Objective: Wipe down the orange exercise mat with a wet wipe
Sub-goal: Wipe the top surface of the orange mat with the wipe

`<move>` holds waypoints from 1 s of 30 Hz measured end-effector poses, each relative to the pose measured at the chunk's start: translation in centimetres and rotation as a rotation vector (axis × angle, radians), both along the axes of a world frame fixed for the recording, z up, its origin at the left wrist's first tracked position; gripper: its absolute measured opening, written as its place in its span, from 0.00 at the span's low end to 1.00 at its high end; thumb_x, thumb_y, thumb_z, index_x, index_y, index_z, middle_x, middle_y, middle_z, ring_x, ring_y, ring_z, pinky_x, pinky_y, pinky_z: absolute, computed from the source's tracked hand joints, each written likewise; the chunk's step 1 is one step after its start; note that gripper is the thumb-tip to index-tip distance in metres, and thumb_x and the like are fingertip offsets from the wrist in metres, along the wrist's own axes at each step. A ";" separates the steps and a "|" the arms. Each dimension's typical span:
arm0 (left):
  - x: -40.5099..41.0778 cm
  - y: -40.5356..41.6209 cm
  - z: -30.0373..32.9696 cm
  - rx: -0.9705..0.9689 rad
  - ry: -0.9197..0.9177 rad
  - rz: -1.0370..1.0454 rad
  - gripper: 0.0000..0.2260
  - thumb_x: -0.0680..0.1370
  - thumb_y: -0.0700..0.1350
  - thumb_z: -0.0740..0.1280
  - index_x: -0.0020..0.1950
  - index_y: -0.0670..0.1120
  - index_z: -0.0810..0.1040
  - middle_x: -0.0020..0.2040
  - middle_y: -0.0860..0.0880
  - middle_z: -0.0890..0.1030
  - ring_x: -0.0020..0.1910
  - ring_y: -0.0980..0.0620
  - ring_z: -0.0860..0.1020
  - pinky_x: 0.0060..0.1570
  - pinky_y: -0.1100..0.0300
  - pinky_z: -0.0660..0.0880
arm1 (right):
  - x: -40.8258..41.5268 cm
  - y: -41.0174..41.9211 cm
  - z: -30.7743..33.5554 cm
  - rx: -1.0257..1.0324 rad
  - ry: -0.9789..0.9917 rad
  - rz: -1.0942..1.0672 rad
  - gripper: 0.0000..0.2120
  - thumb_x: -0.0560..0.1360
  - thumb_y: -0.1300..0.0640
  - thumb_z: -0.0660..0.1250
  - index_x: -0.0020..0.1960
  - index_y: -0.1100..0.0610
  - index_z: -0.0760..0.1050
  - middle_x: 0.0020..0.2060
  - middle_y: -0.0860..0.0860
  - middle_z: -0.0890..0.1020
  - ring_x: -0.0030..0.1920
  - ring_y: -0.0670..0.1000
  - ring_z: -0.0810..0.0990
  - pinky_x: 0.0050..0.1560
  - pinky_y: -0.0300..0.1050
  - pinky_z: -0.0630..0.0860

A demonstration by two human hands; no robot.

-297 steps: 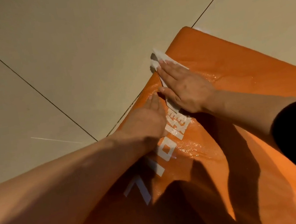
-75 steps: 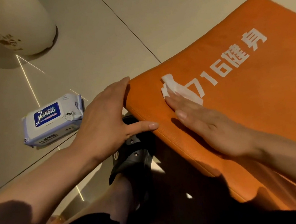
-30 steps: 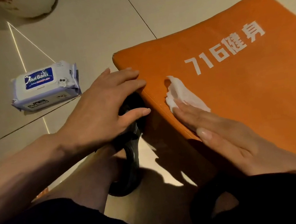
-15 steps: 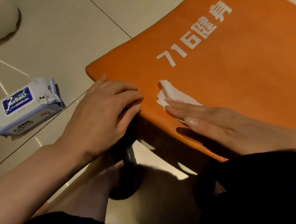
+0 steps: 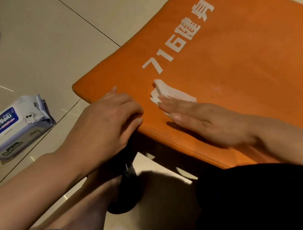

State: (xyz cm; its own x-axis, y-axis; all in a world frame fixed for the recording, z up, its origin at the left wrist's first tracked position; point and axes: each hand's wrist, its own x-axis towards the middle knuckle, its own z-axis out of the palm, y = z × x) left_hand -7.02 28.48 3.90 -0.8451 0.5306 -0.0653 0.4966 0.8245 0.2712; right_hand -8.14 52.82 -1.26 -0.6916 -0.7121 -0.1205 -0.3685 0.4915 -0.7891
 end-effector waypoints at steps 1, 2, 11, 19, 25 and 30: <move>0.0 0.1 -0.2 -0.010 -0.018 -0.008 0.13 0.78 0.50 0.61 0.54 0.47 0.81 0.49 0.48 0.82 0.48 0.49 0.81 0.67 0.51 0.65 | -0.8 -0.5 -0.2 0.059 -0.074 0.004 0.27 0.82 0.40 0.44 0.78 0.50 0.56 0.78 0.44 0.56 0.75 0.36 0.51 0.76 0.39 0.50; 0.1 0.2 -0.3 -0.021 -0.037 -0.015 0.14 0.79 0.51 0.60 0.56 0.47 0.81 0.50 0.48 0.82 0.49 0.48 0.81 0.66 0.51 0.67 | -2.0 -1.9 0.3 0.141 -0.134 0.009 0.29 0.81 0.39 0.44 0.78 0.49 0.53 0.78 0.43 0.52 0.75 0.35 0.48 0.75 0.36 0.45; -0.1 0.1 -0.4 0.014 -0.053 -0.049 0.20 0.79 0.53 0.55 0.59 0.47 0.81 0.55 0.49 0.82 0.54 0.47 0.78 0.46 0.52 0.78 | 0.5 1.7 1.2 0.097 -0.287 -0.117 0.31 0.77 0.31 0.43 0.77 0.41 0.54 0.74 0.32 0.50 0.72 0.29 0.47 0.73 0.32 0.45; -0.6 0.6 -0.7 -0.033 -0.071 -0.054 0.21 0.79 0.54 0.53 0.59 0.47 0.81 0.54 0.50 0.82 0.52 0.48 0.77 0.48 0.56 0.73 | -6.0 -2.1 -0.8 0.349 -0.179 0.017 0.29 0.81 0.41 0.44 0.79 0.50 0.47 0.78 0.43 0.45 0.76 0.39 0.42 0.73 0.34 0.39; -2.1 0.8 -0.5 -0.063 -0.101 -0.042 0.24 0.79 0.57 0.49 0.62 0.50 0.80 0.58 0.54 0.81 0.51 0.51 0.74 0.45 0.55 0.74 | -1.9 0.9 0.5 0.231 -0.217 -0.085 0.33 0.75 0.35 0.43 0.78 0.45 0.49 0.76 0.36 0.46 0.73 0.31 0.41 0.68 0.26 0.39; -3.7 1.8 -0.9 -0.164 -0.199 -0.058 0.26 0.77 0.60 0.48 0.63 0.53 0.79 0.61 0.57 0.79 0.50 0.56 0.69 0.47 0.59 0.70 | -4.5 -0.1 -0.5 0.341 -0.221 -0.030 0.31 0.79 0.38 0.43 0.79 0.47 0.47 0.77 0.40 0.44 0.74 0.35 0.40 0.69 0.29 0.38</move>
